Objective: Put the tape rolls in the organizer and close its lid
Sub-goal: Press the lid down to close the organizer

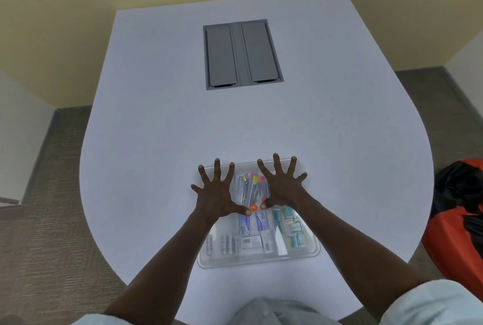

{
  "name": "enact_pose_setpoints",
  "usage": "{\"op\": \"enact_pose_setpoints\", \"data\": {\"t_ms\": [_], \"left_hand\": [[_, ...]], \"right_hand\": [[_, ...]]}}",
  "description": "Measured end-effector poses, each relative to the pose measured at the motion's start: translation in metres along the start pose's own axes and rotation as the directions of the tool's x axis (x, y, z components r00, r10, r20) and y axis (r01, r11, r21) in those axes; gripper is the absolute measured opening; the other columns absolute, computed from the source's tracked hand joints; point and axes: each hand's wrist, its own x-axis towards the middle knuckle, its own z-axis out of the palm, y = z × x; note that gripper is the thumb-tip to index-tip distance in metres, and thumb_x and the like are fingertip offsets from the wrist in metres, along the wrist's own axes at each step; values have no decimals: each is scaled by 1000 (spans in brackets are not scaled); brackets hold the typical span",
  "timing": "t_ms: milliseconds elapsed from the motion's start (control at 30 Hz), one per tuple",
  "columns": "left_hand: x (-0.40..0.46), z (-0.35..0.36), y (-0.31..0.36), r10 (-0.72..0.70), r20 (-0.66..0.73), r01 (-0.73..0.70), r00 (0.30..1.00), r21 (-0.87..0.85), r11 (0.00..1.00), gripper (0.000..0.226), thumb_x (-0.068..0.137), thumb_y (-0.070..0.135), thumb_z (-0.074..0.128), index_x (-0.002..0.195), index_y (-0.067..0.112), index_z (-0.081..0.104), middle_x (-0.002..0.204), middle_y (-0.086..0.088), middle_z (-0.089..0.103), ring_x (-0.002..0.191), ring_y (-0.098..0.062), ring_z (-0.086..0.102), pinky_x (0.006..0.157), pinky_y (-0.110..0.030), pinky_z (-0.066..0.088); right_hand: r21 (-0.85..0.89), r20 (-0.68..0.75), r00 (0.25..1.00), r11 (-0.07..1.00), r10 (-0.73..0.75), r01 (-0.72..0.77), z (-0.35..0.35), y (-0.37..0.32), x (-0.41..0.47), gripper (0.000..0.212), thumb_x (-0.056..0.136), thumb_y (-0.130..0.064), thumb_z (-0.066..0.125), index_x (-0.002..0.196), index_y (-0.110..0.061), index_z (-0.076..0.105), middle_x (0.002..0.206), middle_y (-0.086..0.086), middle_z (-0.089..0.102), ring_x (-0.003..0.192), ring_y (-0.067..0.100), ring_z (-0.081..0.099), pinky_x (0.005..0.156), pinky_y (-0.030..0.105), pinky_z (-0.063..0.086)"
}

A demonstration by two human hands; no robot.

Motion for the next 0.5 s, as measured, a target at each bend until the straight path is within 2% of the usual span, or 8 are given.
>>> {"op": "enact_pose_setpoints", "data": {"t_ms": [233, 500], "left_hand": [[-1, -2, 7, -15, 2, 15, 1000, 29, 999, 153, 41, 95, 66, 156, 40, -18, 166, -5, -30, 147, -57, -24, 106, -84, 15], [-11, -2, 13, -40, -20, 40, 999, -7, 999, 153, 47, 89, 70, 158, 33, -18, 163, -9, -37, 149, -52, -26, 107, -85, 6]], "right_hand": [[-8, -16, 1000, 1000, -17, 17, 3, 2, -2, 133, 63, -60, 81, 150, -40, -17, 161, 9, -27, 137, 60, -27, 103, 83, 10], [68, -109, 993, 997, -35, 42, 10, 6, -7, 130, 63, -57, 82, 152, -38, -10, 161, 7, -28, 141, 53, -27, 105, 81, 3]]}}
